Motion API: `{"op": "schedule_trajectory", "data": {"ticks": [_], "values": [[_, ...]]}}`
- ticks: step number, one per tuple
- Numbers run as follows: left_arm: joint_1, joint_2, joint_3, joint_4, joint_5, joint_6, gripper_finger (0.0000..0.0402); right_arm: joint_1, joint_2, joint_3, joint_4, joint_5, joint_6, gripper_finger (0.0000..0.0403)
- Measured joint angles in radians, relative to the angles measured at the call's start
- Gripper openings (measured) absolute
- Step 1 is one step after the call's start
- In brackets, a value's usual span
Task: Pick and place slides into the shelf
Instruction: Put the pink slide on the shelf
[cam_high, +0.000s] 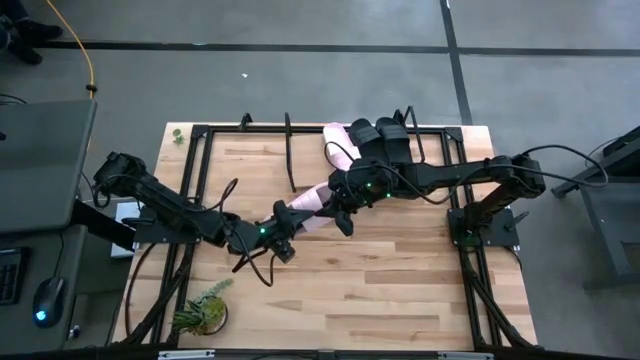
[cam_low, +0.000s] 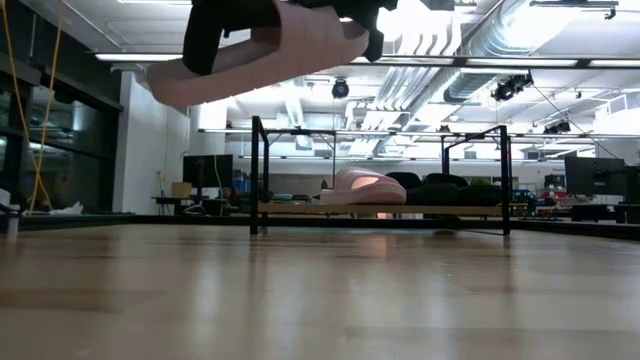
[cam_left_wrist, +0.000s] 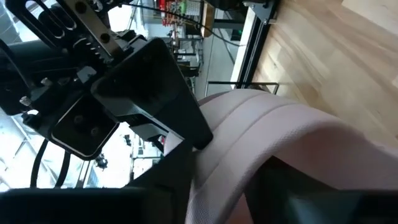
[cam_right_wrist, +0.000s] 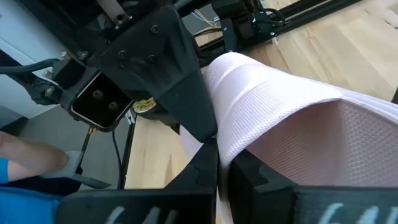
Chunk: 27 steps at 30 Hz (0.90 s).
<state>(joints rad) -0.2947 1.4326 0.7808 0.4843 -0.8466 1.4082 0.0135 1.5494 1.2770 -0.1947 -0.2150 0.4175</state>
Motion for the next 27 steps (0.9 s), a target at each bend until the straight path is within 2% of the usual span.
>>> {"op": "schedule_trajectory", "data": {"ticks": [6,8,15,22,27], "values": [[-0.001,0.0,0.004,0.0,-0.025,0.0,0.0026,0.0,0.0,0.0,-0.002,0.013,-0.017,0.0],[-0.001,0.0,0.004,-0.001,-0.03,0.0,0.0008,-0.001,0.0,0.0,-0.002,0.013,-0.022,0.0],[0.0,0.001,0.004,-0.001,-0.036,-0.002,0.0026,-0.011,0.0,0.0,-0.003,0.008,-0.06,0.0008],[0.0,0.001,0.004,-0.001,-0.036,-0.016,0.0005,-0.01,0.0,0.0,-0.012,0.008,-0.083,0.0053],[0.0,0.001,0.004,-0.003,-0.038,-0.026,0.0018,-0.016,0.0,0.0,-0.016,0.005,-0.085,0.0083]]}}
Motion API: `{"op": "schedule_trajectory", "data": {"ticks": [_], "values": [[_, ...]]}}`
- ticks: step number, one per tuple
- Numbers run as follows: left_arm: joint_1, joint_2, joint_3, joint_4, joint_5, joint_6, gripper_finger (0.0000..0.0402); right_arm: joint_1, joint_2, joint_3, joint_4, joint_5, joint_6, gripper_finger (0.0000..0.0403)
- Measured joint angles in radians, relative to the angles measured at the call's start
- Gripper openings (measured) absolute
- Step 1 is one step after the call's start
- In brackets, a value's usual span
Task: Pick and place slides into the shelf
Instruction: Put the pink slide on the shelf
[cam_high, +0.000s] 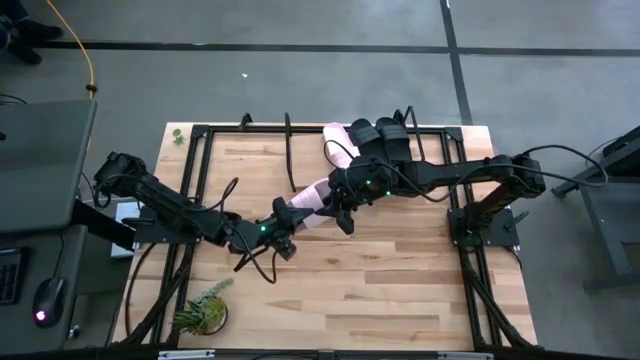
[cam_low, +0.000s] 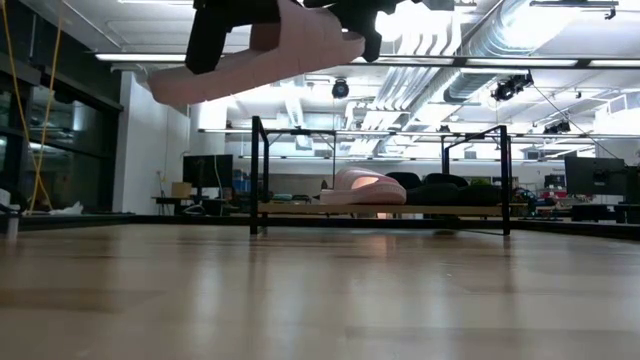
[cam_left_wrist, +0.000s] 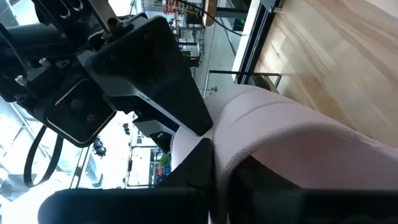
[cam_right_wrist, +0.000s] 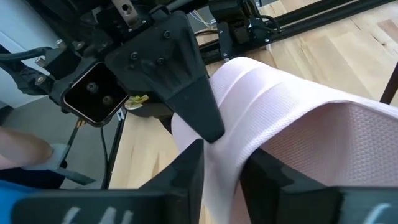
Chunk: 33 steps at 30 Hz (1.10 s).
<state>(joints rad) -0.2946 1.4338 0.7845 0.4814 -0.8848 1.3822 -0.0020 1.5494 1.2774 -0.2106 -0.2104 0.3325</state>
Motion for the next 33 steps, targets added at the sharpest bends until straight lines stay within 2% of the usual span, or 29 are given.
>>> {"op": "schedule_trajectory", "data": {"ticks": [4,11,16,20,27,33], "values": [[0.0,0.0,0.0,-0.005,-0.001,-0.002,0.0022,-0.008,0.0,0.0,-0.01,-0.004,-0.002,0.0096],[0.001,0.0,0.0,-0.011,-0.005,-0.002,0.0004,-0.04,-0.001,0.0,-0.038,-0.019,-0.023,0.0114],[0.001,0.0,0.0,-0.014,-0.011,-0.004,0.0017,-0.07,-0.004,0.009,-0.055,-0.053,-0.029,0.012],[0.001,0.0,0.0,-0.012,-0.029,-0.004,0.0021,-0.084,-0.017,0.049,-0.106,-0.051,-0.054,0.012],[-0.001,0.0,0.0,-0.012,-0.027,-0.009,0.0004,-0.098,-0.037,0.163,-0.213,-0.037,-0.093,0.012],[-0.001,0.0,0.0,-0.013,-0.041,-0.021,0.0018,-0.096,-0.036,0.243,-0.306,-0.034,-0.158,0.0119]]}}
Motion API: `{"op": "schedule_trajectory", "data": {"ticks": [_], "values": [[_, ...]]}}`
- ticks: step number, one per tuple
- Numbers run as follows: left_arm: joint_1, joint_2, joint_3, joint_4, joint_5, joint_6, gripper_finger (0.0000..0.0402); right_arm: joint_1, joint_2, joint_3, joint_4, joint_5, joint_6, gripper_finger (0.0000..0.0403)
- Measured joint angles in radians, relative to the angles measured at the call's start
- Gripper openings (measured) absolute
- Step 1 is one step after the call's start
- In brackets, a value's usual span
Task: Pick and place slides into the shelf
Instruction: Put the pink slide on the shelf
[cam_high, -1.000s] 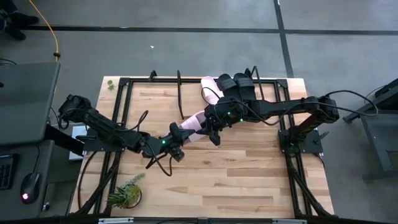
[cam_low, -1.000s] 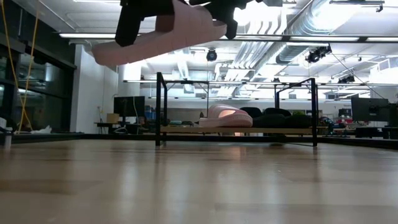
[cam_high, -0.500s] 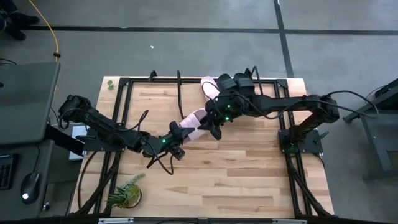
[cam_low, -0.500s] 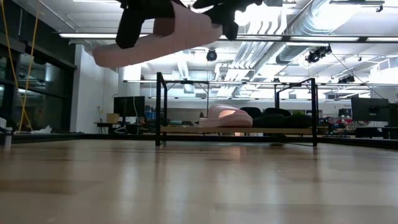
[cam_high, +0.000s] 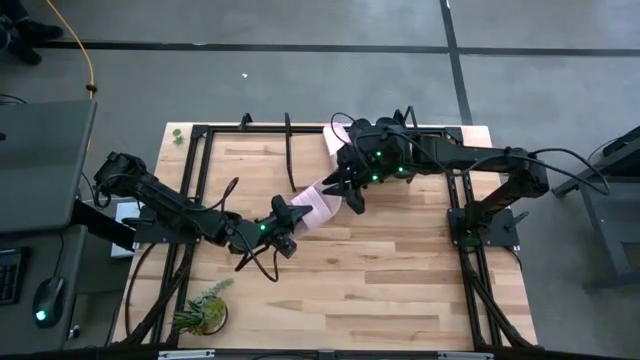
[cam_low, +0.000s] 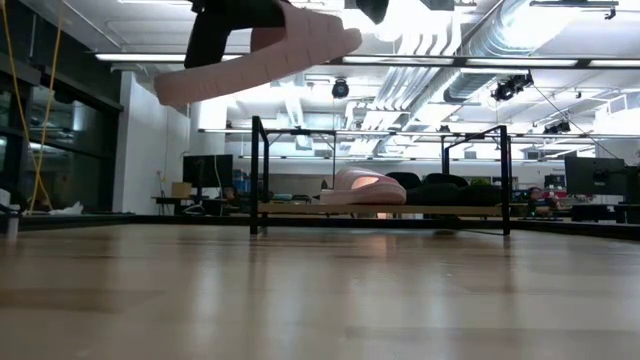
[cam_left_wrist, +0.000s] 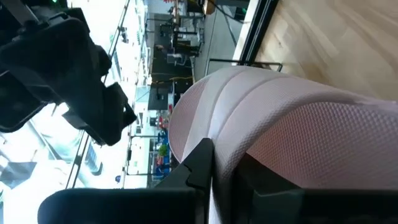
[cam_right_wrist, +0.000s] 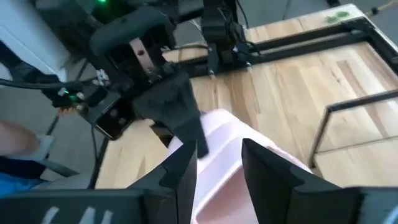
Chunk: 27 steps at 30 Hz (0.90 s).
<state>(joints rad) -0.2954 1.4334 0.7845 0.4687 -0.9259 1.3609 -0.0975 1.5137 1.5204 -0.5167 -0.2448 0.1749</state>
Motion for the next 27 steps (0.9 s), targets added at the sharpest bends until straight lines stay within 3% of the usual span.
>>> {"op": "schedule_trajectory", "data": {"ticks": [5,14,27], "values": [[0.001,0.0,0.0,-0.002,-0.036,-0.004,0.0008,0.01,0.0,0.016,-0.066,0.047,-0.023,0.0119],[0.002,0.0,0.0,-0.003,-0.075,-0.043,0.0013,0.104,0.001,0.015,-0.198,0.391,-0.118,0.0119],[0.141,-0.001,0.0,-0.068,-0.061,-0.183,0.0009,0.257,0.001,0.014,-0.151,0.432,-0.213,0.0119]]}}
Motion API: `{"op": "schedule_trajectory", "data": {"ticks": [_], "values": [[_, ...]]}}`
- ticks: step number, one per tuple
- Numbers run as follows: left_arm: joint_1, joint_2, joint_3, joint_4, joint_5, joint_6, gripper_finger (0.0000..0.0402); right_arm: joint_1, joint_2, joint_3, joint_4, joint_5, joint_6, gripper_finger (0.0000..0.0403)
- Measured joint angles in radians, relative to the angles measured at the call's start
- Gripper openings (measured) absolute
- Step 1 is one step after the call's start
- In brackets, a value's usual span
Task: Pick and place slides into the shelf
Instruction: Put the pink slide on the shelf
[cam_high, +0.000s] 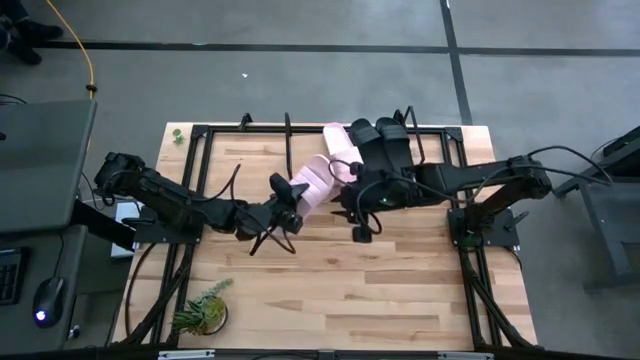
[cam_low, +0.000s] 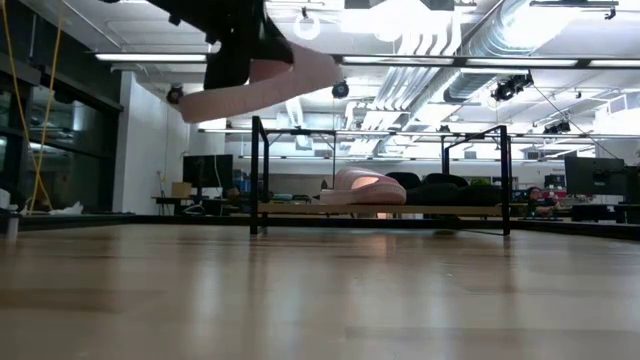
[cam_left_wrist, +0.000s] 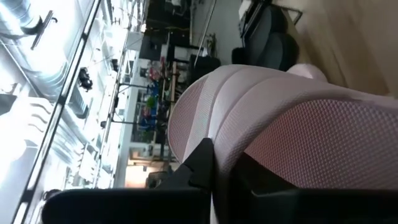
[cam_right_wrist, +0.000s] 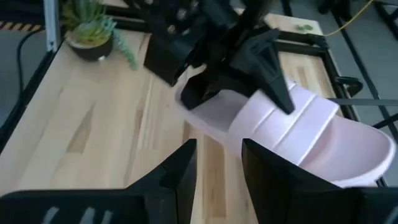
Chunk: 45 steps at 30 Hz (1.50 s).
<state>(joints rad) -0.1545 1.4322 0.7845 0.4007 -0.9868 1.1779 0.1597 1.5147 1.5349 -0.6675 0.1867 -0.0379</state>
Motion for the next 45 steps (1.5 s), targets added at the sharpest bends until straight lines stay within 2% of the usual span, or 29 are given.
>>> {"op": "schedule_trajectory", "data": {"ticks": [5,9,16,22,30,34,40,45], "values": [[0.019,0.0,0.0,0.002,0.038,-0.021,0.0006,0.014,0.0,0.0,-0.003,-0.002,0.0,0.0119],[0.041,0.0,0.0,0.003,0.038,-0.05,0.0012,0.014,0.0,-0.001,-0.04,0.006,0.076,0.0119],[0.091,0.0,0.0,0.005,0.057,-0.102,0.0006,0.017,0.0,-0.001,-0.023,0.128,0.05,0.0119],[0.126,0.0,0.0,0.032,0.116,-0.109,0.0008,0.018,-0.002,-0.001,-0.023,0.118,-0.002,0.0119],[0.176,0.003,0.008,0.075,0.199,-0.11,0.0008,0.019,-0.033,-0.002,-0.069,0.112,0.006,0.0119],[0.201,0.041,0.062,0.06,0.147,-0.11,0.0004,0.034,-0.062,-0.002,-0.08,0.109,0.011,0.0119],[0.208,0.152,0.213,0.014,0.068,-0.109,0.0007,0.065,-0.084,-0.001,-0.086,0.109,0.013,0.0119],[0.216,0.246,0.335,-0.079,-0.083,-0.093,0.001,0.086,-0.083,-0.001,-0.129,0.127,0.041,0.0119]]}}
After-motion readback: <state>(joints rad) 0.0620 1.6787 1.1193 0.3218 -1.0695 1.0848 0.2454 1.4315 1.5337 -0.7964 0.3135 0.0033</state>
